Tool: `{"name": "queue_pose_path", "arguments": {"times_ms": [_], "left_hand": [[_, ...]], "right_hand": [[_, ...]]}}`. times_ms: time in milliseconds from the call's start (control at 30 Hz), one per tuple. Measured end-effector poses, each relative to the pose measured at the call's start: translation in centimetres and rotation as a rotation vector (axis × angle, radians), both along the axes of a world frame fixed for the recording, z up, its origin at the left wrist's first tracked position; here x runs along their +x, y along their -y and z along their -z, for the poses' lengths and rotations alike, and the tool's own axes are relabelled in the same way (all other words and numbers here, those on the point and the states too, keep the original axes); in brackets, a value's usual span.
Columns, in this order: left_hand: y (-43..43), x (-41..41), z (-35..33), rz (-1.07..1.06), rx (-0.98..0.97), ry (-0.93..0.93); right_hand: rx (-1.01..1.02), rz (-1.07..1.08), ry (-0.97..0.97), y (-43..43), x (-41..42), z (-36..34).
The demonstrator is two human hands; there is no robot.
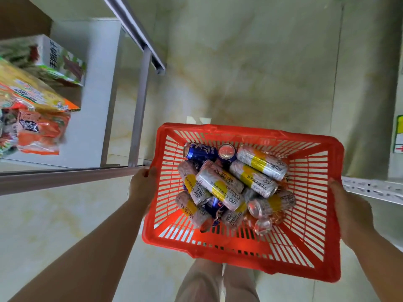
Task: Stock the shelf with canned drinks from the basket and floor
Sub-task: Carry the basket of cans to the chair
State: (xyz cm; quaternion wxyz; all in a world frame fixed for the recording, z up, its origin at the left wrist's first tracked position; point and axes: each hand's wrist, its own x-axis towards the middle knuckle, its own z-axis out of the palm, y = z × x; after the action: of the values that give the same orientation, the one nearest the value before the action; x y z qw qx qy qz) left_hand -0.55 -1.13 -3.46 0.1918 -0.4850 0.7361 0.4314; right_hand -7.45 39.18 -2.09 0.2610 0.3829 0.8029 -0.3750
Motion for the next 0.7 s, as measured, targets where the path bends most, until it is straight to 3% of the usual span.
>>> {"name": "queue_pose_path", "arguments": {"times_ms": [267, 533, 700], "left_hand": [[0.2, 0.2, -12.4, -0.036, 0.05, -0.037], [1.4, 0.6, -30.1, 0.044, 0.189, -0.094], [1.7, 0.9, -37.9, -0.081, 0.191, -0.267]], "right_hand": [[-0.082, 0.174, -0.069, 0.1, -0.7, -13.9], [-0.222, 0.16, -0.099, -0.8, 0.3, -30.1], [-0.293, 0.191, -0.142, -1.2, 0.6, -37.7]]}}
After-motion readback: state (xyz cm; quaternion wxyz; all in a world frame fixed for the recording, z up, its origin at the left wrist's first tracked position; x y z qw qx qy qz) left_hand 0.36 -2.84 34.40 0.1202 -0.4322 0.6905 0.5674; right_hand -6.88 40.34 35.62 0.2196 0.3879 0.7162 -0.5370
